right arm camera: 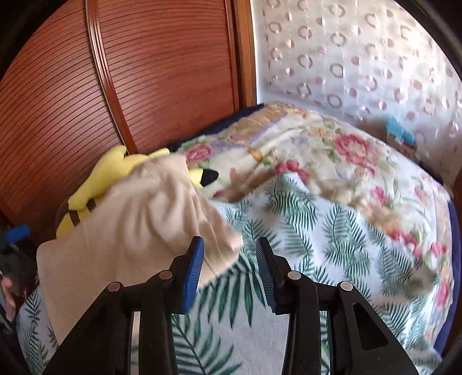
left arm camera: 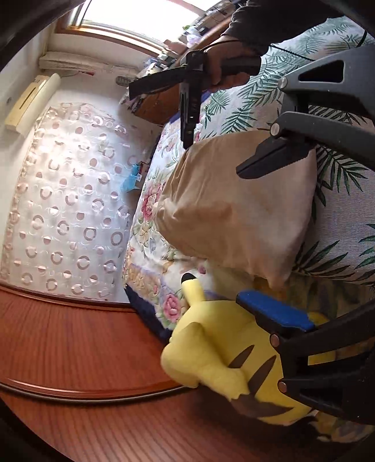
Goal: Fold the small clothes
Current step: 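Lift the folded bundle with both tools and carry it toward the yellow plush toy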
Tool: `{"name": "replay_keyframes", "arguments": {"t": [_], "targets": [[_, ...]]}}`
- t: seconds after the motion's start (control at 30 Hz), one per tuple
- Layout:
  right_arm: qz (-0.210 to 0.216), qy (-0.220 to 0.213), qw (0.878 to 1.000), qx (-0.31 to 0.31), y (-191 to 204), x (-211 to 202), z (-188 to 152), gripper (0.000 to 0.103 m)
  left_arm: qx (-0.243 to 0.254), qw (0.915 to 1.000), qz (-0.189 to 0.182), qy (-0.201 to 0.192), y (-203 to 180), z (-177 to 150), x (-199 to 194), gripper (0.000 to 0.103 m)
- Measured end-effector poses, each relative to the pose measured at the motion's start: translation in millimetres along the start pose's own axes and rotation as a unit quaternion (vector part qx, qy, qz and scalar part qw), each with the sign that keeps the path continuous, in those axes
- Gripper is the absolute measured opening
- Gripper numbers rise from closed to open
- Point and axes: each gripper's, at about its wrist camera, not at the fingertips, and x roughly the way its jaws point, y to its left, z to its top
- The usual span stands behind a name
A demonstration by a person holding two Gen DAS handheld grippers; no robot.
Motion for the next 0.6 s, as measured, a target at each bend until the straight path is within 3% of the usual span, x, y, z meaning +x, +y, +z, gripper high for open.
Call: {"name": "replay_keyframes", "arguments": {"t": [0.13, 0.2, 0.23, 0.27, 0.33, 0.5, 0.6], "targets": [[0.008, 0.006, 1.000, 0.001, 1.1, 2.3, 0.2, 0.039, 0.008, 1.0000, -0.003, 0.001, -7.4, 0.8, 0.1, 0.081], [0.033, 0.012, 0.999, 0.007, -5.2, 3.4, 1.5, 0.028, 0.009, 0.9999, -0.006, 0.003, -12.1, 0.9, -1.0, 0.081], [0.051, 0.014, 0.999, 0.011, -7.0, 6.7, 3.0, 0.012, 0.012, 0.9999, -0.005, 0.003, -14.4, 0.6, -1.3, 0.081], [0.059, 0.011, 0.998, 0.013, -13.9, 7.6, 2.2, 0.006, 0.015, 0.9999, -0.005, 0.002, -17.0, 0.6, -1.7, 0.081], [0.062, 0.001, 0.998, 0.011, -14.9, 9.4, 8.8, 0.004, 0.023, 0.9997, -0.005, 0.001, -22.4, 0.0, -2.4, 0.081], [0.002, -0.067, 0.997, 0.038, -21.4, -9.2, 20.5, 0.004, 0.040, 0.9992, -0.007, -0.003, -37.2, -1.4, -8.3, 0.081], [-0.035, -0.083, 0.995, 0.037, -12.8, -19.9, 21.1, 0.004, 0.048, 0.9988, -0.006, -0.003, -46.3, -0.8, -12.5, 0.081]]}}
